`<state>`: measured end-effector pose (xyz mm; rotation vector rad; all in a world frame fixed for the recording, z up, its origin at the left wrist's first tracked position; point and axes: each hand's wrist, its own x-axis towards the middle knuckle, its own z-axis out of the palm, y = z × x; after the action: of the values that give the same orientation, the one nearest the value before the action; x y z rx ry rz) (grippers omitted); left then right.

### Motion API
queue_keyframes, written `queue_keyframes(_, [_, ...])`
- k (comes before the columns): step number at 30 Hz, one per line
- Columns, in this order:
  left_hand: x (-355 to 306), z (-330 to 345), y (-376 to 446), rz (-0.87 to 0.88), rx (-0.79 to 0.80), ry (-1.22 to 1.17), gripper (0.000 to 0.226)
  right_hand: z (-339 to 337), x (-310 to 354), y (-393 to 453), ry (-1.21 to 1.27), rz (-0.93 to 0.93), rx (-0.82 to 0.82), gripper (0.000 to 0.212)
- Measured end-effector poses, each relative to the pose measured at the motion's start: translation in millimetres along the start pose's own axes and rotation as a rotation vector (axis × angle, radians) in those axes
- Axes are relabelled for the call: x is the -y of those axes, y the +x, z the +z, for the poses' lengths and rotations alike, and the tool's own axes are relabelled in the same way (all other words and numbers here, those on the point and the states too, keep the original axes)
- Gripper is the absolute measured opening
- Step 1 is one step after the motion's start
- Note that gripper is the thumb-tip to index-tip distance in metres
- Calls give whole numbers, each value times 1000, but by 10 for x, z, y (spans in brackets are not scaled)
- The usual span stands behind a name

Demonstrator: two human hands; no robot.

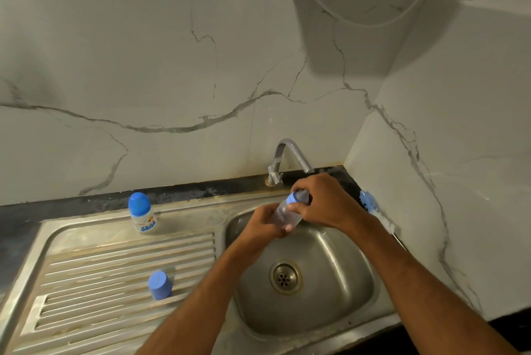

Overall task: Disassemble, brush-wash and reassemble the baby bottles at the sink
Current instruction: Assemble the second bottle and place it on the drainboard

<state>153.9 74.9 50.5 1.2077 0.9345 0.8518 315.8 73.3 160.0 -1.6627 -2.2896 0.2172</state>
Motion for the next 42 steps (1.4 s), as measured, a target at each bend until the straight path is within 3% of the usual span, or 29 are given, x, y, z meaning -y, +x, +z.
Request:
queue_keyframes(4, [92,83,17,26,-144,65,54,151,56,7,-16,107,-57,24])
queue_keyframes(7, [130,113,24,66,-243,177,59,238,138,-6,11,218,-136,31])
queue_keyframes(10, [142,107,-9,84,-264,236,58,251,178,12,112,316,-80,31])
queue_keyframes(12, [92,32,-18,38,-188,209,54,176,183,25,99,275,0,29])
queue_keyframes(15, [-8,-93,-32,-8,-56,92,43,53,167,48,28,135,65,53])
queue_keyframes(17, [-6,-132,-47,-25,-34,61,45,39,184,61,8,104,65,46])
queue_keyframes(23, [177,-91,-28,17,-158,152,63,231,246,76,47,201,-57,28])
queue_keyframes(28, [252,-131,-56,51,-227,230,59,341,353,123,37,233,-85,29])
queue_keyframes(30, [221,-223,-52,93,-252,374,57,384,381,164,70,239,-72,29])
queue_keyframes(33, [128,-420,-66,170,-309,613,61,441,462,231,117,218,-26,36])
queue_keyframes(36, [81,-608,-152,255,-289,702,64,495,654,333,134,135,-39,49])
queue_keyframes(42, [180,-1199,-446,262,-541,556,57,649,948,550,435,178,-93,68])
